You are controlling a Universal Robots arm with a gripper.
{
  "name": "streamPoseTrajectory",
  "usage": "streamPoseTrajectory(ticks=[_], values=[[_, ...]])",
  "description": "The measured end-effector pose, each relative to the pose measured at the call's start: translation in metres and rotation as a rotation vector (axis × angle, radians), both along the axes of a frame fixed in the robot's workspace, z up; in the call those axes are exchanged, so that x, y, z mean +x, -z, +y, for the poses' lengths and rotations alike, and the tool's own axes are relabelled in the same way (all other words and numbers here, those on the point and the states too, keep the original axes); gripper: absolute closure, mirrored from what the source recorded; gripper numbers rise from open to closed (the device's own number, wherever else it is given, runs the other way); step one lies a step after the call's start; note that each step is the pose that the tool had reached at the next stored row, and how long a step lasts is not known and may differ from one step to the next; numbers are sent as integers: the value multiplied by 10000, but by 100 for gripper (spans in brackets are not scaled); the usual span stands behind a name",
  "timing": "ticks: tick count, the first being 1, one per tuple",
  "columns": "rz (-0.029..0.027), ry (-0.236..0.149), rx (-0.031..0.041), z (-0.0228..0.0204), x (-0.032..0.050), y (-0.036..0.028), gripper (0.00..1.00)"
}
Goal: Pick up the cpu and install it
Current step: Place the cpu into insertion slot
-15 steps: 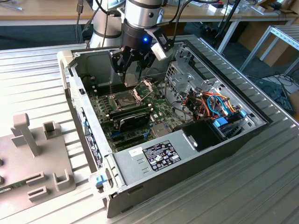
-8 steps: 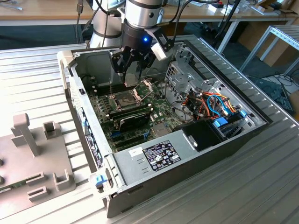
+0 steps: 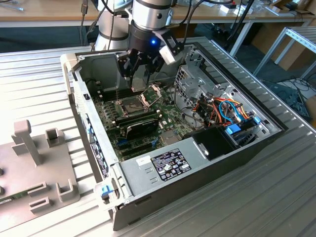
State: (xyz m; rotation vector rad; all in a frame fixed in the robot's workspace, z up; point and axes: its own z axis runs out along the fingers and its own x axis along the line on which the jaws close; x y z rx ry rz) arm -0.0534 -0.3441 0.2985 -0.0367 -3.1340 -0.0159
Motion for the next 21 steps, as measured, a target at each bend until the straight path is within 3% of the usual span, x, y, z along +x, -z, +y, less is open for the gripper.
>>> streamPoseTrajectory(ticks=[12, 15, 21], values=[[-1, 2854, 0, 0, 0, 6, 45], [0, 3861, 0, 0, 0, 7, 45], [0, 4986, 0, 0, 0, 9, 45]])
